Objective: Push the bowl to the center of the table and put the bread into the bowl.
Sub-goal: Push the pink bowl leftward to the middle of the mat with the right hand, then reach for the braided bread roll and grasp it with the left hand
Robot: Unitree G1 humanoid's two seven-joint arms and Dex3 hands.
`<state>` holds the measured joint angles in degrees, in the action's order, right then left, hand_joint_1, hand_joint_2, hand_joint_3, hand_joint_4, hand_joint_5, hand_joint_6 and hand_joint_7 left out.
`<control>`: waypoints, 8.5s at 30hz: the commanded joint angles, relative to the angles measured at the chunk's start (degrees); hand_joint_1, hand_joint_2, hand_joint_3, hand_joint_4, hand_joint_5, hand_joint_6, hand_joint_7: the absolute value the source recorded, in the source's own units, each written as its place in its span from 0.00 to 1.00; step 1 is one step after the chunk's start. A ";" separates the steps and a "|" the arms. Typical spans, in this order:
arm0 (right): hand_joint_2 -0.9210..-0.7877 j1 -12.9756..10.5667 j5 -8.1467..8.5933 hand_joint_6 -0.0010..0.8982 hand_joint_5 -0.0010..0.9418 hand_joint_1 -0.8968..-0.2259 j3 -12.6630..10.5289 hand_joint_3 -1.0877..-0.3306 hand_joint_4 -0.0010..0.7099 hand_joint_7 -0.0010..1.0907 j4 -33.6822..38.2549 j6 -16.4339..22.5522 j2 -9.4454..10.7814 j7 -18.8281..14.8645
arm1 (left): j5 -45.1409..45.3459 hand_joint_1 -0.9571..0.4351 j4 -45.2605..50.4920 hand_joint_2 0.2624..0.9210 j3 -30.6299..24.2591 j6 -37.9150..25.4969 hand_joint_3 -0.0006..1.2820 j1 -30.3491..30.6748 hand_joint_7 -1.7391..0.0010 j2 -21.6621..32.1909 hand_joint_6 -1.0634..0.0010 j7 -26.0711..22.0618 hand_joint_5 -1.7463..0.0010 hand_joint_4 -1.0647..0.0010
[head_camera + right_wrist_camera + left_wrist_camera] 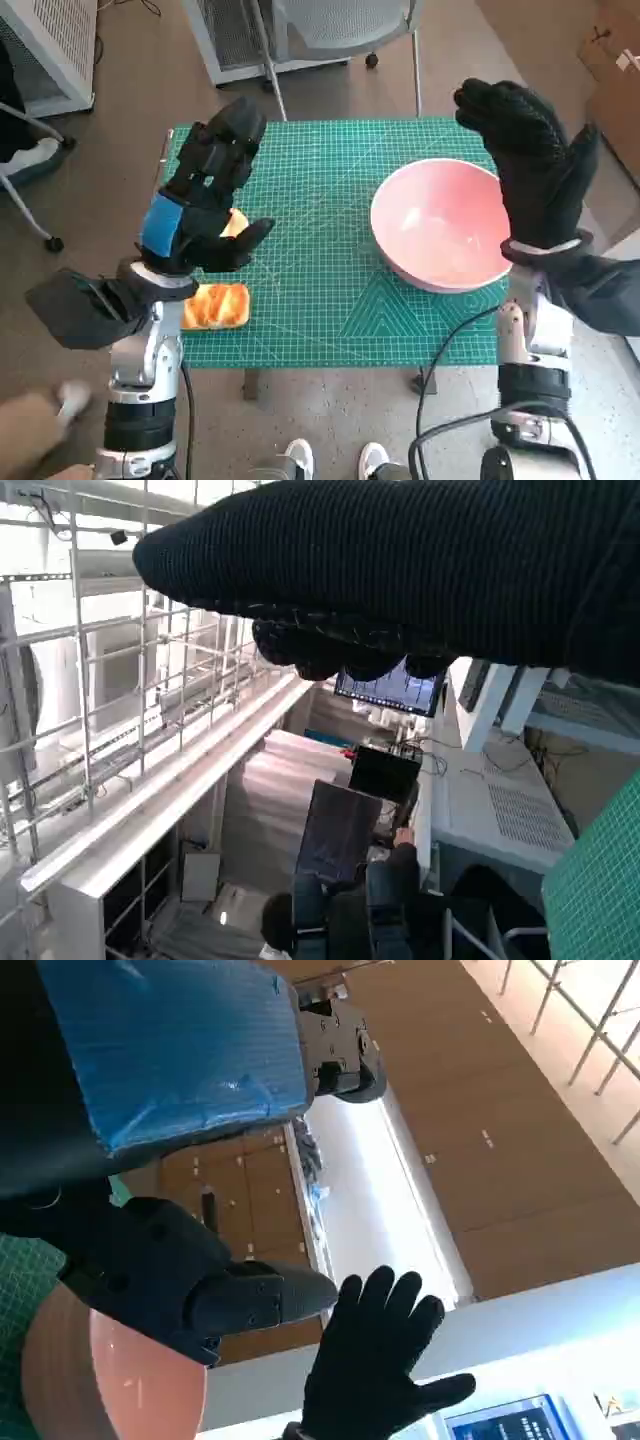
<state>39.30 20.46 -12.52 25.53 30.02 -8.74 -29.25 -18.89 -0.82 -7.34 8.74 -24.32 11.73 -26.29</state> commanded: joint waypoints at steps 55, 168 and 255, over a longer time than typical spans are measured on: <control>0.00 1.54 -1.67 0.49 0.00 0.46 -4.80 0.56 0.51 0.00 10.99 4.26 -6.01 2.79 | 0.04 0.54 2.64 0.25 0.50 -1.46 0.56 1.62 0.81 1.88 1.00 -1.24 1.00 1.00; 0.00 14.53 -7.99 0.36 0.01 0.52 -3.24 0.39 0.40 0.01 33.74 6.08 0.12 4.47 | 2.68 0.46 7.46 0.55 -0.07 -0.70 0.35 7.67 0.75 1.20 1.00 5.78 1.00 0.97; 0.00 6.16 0.90 0.47 0.00 0.44 -0.90 0.63 0.52 0.01 15.04 6.55 4.89 -1.25 | 44.64 0.53 14.54 0.73 35.35 -62.08 0.00 -0.29 0.99 36.18 0.66 -9.21 1.00 0.87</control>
<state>46.45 21.19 -13.36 40.50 36.86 -4.24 -30.74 24.99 15.99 27.17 -54.38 -23.19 48.65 -34.54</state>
